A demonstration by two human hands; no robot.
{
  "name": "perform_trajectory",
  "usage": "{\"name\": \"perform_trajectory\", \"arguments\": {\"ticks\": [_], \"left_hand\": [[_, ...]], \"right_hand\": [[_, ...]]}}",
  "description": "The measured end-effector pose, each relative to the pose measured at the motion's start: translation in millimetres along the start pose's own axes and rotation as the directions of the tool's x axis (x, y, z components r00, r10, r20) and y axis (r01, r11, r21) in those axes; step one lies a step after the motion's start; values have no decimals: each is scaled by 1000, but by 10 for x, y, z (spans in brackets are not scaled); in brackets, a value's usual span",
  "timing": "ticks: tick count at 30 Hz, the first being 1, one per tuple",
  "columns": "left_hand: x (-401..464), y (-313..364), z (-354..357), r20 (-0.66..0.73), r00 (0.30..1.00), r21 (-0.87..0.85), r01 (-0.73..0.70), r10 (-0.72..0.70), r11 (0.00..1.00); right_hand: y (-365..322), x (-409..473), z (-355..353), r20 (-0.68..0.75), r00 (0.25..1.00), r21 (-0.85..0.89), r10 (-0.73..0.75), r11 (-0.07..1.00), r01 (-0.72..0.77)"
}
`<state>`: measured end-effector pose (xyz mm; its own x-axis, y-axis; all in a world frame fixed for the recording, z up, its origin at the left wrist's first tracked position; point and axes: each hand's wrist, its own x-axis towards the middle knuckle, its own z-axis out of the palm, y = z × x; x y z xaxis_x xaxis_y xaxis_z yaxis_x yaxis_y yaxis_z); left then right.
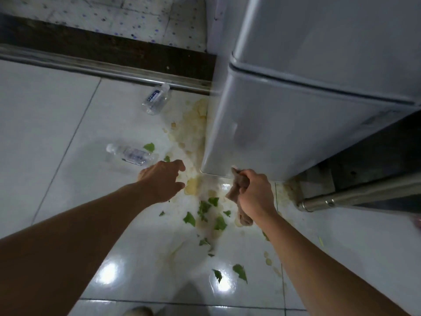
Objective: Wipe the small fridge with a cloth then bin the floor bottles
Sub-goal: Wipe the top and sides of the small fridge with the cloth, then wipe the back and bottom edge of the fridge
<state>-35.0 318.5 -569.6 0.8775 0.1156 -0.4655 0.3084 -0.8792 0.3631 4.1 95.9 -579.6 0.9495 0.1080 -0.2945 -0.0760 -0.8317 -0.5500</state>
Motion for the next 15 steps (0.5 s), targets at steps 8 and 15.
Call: {"name": "perform_trajectory", "arguments": {"ticks": [8,15], "left_hand": [[-1010,496,-1415,60,998,-27,19,-17,999],[-1833,961,-2644,14,998,-41,64,-63,997]], "right_hand": [[-1248,-638,-1211,89,996,-33,-16,999,19],[-2297,-1157,-2254,156,978,-147,-136,976,159]]}}
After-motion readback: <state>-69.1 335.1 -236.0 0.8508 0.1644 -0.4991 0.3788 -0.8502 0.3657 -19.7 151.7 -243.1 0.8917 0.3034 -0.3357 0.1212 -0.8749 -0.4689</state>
